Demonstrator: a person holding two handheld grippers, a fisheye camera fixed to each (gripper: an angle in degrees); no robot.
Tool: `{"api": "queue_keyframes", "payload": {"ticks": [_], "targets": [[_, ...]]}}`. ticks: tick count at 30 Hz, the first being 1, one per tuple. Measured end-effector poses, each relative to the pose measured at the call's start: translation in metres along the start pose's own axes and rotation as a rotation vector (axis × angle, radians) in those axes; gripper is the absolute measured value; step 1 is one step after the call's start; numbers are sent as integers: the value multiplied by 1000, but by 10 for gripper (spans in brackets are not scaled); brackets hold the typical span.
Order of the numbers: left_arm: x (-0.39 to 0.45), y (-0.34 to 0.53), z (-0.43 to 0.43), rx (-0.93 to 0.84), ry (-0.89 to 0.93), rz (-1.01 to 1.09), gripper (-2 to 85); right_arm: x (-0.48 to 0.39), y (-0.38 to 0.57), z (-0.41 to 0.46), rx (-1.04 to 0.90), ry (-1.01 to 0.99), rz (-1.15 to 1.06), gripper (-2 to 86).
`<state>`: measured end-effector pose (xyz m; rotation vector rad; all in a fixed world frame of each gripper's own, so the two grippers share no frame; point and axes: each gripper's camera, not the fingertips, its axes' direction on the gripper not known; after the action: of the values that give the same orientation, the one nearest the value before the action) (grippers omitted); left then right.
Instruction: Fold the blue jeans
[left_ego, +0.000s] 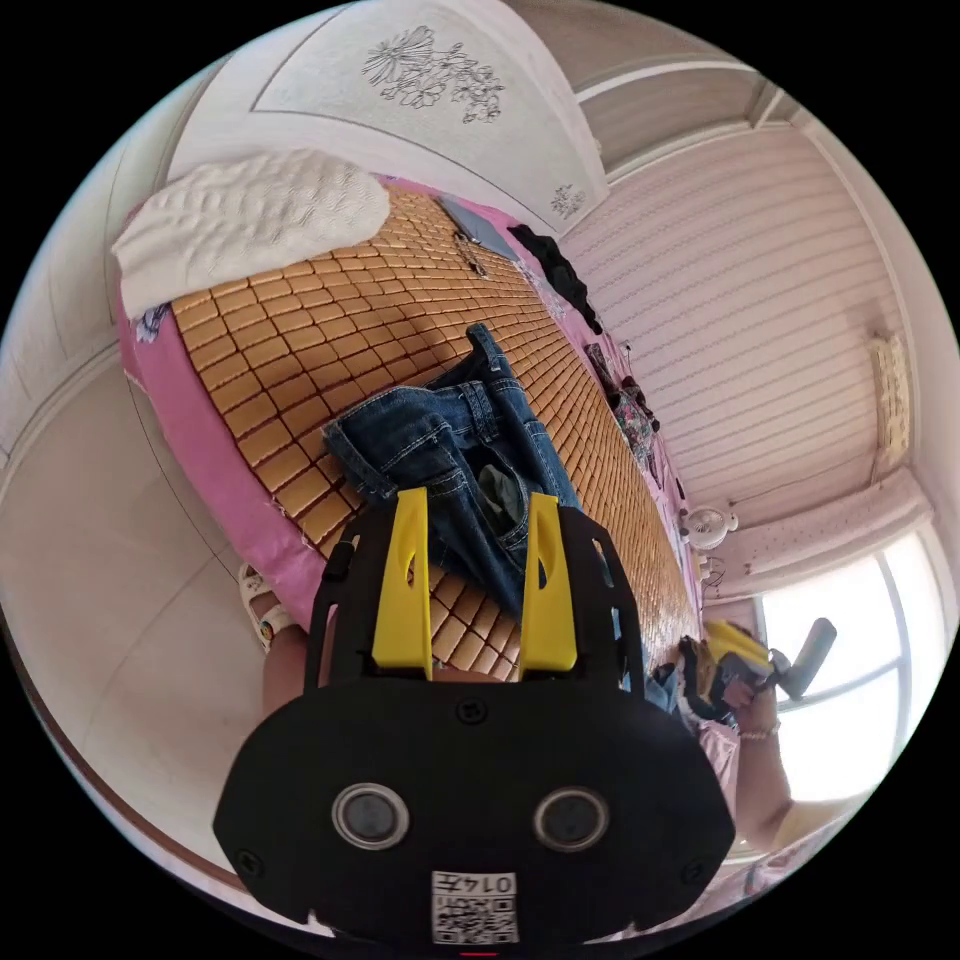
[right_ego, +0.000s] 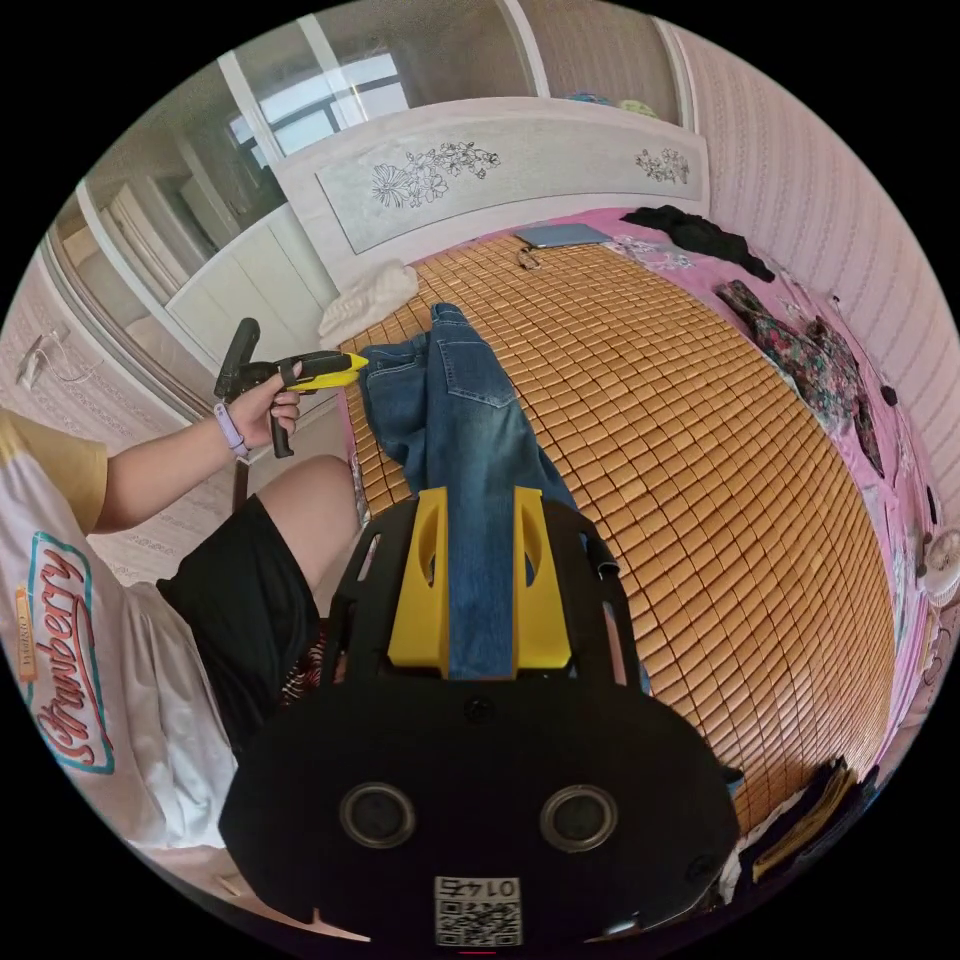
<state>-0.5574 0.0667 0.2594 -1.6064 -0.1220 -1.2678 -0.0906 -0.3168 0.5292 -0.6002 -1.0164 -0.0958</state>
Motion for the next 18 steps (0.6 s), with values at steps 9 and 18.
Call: {"api": "queue_keyframes", "payload": {"ticks": [9,18], "targets": [[-10,-20,-9,6,-215,161,110,-42,-128,124,-73,-25,-60,121],[-17,-18,45,-186,-259,98,63,-29,-129,104,-58,-20,-32,11]]}}
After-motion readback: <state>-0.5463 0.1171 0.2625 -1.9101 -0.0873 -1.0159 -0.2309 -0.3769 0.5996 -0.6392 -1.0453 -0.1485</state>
